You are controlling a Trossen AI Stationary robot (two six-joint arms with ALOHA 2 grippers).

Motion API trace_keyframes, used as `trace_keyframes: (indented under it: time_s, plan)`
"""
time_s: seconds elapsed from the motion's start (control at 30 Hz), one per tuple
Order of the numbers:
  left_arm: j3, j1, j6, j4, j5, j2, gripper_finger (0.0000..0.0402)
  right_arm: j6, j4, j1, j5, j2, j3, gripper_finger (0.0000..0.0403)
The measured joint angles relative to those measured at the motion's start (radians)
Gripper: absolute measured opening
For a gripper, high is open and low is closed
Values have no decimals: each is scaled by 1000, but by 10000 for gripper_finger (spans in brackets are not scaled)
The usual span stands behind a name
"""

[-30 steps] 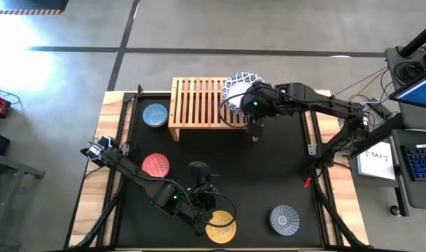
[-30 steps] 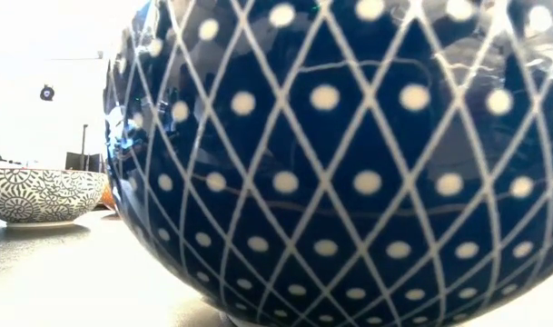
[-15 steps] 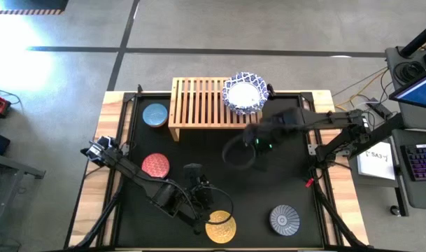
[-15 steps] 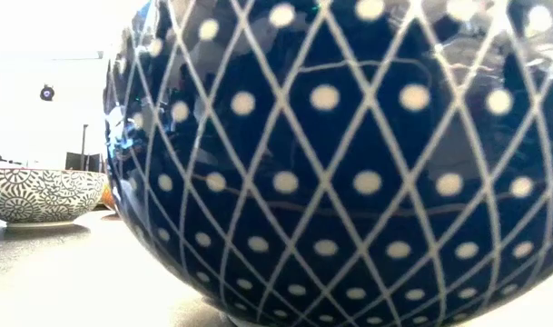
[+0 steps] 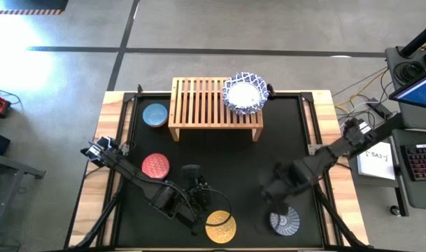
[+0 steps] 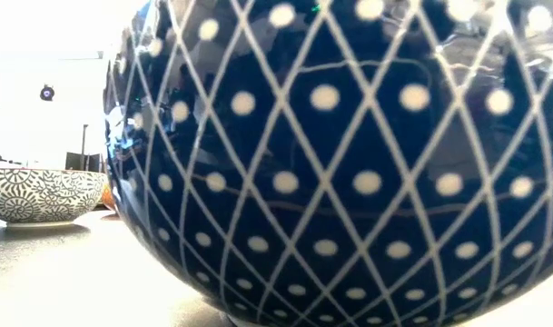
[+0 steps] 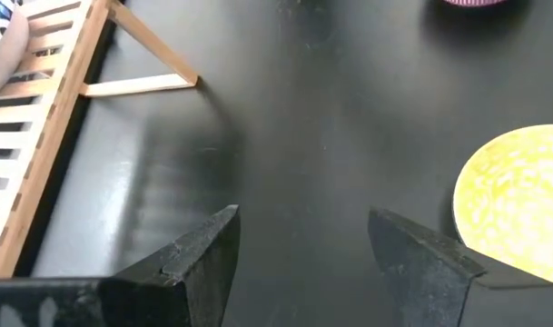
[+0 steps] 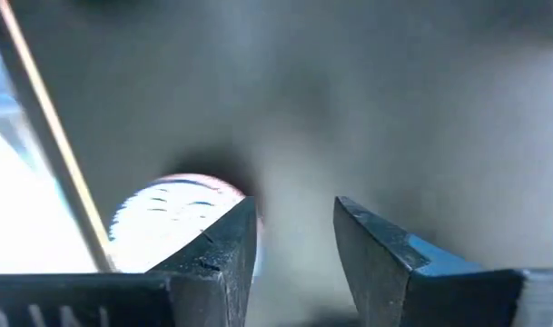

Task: Place and stack bowls onto a shelf
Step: Put the red patterned bowl on the shelf

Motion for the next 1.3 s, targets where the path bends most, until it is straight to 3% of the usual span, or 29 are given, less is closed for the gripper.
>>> trace_keyframes:
  time_s: [0.23,0.47,0.7,0.93,1.3]
  plan:
    - [0,0,-51,0,0,0,225,505,224,101,7,0,-133,137]
    - [0,-2,-52,-57,5,0,225,793,333,161,-35,0,-239,141]
    - [0,-8,-50,-79,5,0,225,928,492,190,-45,12,-268,160]
    - [0,-14,-48,-100,5,0,225,976,530,215,-105,114,-254,164]
    - [0,-14,-52,-97,-1,0,225,895,534,234,-167,259,-201,148]
